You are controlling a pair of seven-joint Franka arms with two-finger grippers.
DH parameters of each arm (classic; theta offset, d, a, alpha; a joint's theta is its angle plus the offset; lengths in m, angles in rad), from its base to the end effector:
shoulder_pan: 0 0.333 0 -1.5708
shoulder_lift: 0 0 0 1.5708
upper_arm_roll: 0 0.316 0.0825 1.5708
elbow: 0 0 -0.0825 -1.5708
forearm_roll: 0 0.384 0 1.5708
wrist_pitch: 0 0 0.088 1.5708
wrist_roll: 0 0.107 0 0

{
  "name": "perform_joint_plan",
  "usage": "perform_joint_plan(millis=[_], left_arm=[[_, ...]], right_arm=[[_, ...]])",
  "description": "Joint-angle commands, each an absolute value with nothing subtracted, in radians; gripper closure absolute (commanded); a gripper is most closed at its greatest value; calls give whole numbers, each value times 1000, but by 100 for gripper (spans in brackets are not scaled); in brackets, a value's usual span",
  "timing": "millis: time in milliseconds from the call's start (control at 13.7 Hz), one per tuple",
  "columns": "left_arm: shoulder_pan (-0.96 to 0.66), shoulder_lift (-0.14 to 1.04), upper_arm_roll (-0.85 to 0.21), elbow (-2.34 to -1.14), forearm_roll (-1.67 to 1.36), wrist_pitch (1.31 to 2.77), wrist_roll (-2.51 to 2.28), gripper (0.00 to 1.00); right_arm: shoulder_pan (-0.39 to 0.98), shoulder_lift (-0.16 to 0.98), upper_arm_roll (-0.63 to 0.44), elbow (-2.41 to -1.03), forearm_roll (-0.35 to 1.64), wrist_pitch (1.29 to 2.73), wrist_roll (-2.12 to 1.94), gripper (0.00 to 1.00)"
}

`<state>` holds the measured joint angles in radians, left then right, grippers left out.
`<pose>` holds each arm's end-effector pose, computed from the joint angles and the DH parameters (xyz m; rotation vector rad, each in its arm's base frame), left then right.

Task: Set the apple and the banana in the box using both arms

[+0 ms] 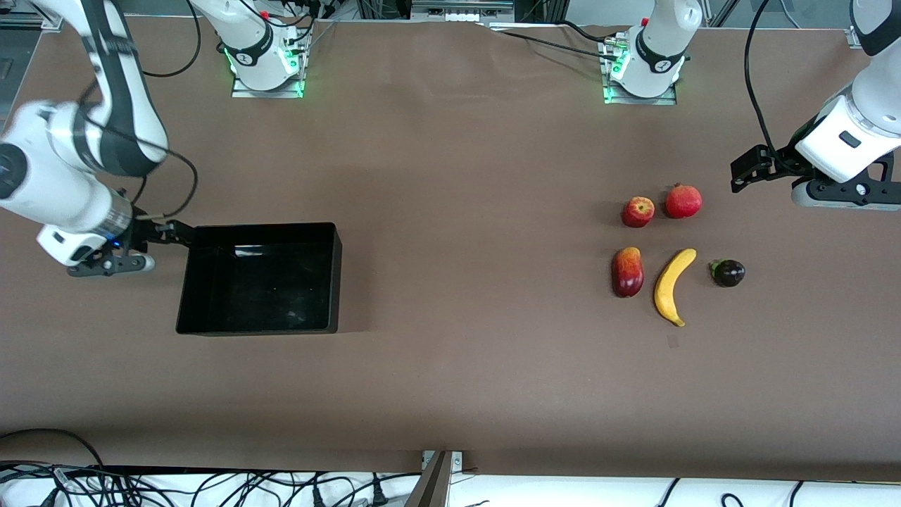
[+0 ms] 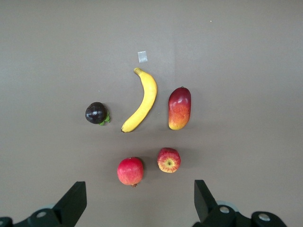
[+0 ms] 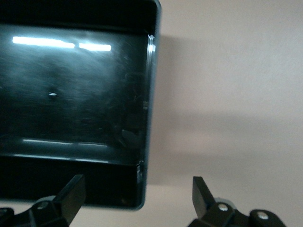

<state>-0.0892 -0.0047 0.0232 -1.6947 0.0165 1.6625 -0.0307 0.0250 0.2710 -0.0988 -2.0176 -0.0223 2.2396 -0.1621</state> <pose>0.5560 -0.0351 0.5763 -3.1232 0.0578 0.0417 0.5887 -0.0426 0.3145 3.0985 0.1636 -0.0817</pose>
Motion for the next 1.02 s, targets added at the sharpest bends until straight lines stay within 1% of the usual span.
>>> perform_joint_plan(millis=[0,146,219,292,365,583,656,948], left_arm=[[-95,-5,23,-1675,23,1638,-37,0],[-95,-5,23,-1675,25,1638,-37,0],[-95,-5,23,-1675,23,1638,-35,0],[-95,-5,23,-1675,23,1638,-35,0],[-94,-5,23,-1675,23,1638,-35,0],[-95,-5,23,-1675,23,1638,-35,0],[-94,-5,23,-1675,23,1638,-35,0],[-94,-5,23,-1675,23,1638,-35,0]], right_arm=[[17,317,-104,-2049,-20,2318,-166,0],[9,353,-104,-2080,-17,2391,-166,0],[3,370,-104,-2094,-17,2422,-166,2],[-3,380,-104,-2103,-15,2433,-166,10],[-3,388,-104,-2105,-15,2433,-166,27],[-3,397,-104,-2106,-11,2431,-167,91],[-3,399,-103,-2105,-11,2430,-166,100],[-2,391,-84,-2082,-12,2418,-172,100]])
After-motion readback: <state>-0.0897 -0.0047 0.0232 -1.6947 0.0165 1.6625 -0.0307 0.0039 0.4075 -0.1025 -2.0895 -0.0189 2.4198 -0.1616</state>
